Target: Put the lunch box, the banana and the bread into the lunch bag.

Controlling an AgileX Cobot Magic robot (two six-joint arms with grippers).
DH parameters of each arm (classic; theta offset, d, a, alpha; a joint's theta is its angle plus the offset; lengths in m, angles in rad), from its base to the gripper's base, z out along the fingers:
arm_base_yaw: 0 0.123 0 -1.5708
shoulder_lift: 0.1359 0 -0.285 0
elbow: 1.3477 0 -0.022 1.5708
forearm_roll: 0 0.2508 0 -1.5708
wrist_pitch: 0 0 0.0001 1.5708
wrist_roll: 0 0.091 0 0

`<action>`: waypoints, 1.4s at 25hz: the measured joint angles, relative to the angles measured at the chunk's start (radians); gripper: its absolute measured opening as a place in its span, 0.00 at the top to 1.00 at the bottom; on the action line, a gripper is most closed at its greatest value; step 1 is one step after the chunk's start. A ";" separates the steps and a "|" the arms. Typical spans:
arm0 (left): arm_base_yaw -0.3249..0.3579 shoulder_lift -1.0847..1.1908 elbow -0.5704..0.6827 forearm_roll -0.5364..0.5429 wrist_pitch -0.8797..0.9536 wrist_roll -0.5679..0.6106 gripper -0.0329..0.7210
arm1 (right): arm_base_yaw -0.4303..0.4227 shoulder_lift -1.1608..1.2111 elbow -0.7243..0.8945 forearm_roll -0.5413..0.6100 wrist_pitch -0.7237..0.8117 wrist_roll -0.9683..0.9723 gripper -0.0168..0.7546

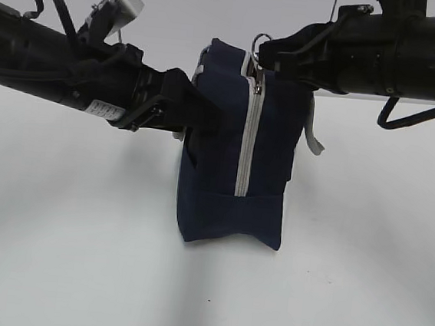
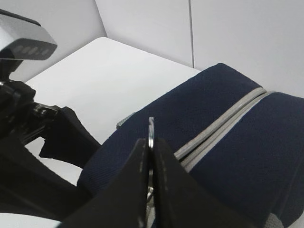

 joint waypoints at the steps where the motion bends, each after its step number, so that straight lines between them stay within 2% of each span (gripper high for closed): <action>1: 0.000 0.005 0.000 -0.014 0.000 0.014 0.27 | 0.000 0.000 0.000 0.000 0.000 0.000 1.00; 5: 0.000 0.009 0.000 -0.031 0.000 0.033 0.33 | 0.000 0.000 0.000 0.000 0.000 0.002 1.00; 7: 0.000 0.009 0.000 -0.040 0.006 0.037 0.39 | 0.000 0.000 0.000 0.000 0.000 0.002 1.00; 9: -0.001 0.009 0.000 -0.053 0.015 0.044 0.47 | 0.000 0.000 0.000 0.000 0.002 0.002 1.00; 15: -0.002 0.009 0.000 -0.070 0.033 0.050 0.83 | 0.000 0.000 0.000 0.000 0.016 0.002 1.00; 18: -0.002 0.011 0.000 -0.070 0.040 0.050 0.94 | 0.000 0.000 0.000 0.000 0.019 0.002 1.00; 26: -0.002 0.011 0.000 -0.057 0.069 0.050 0.95 | 0.000 0.002 -0.006 -0.008 0.019 0.005 1.00; 35: -0.002 0.011 -0.002 -0.028 0.094 0.051 0.95 | -0.023 0.016 -0.089 -0.106 0.060 0.005 1.00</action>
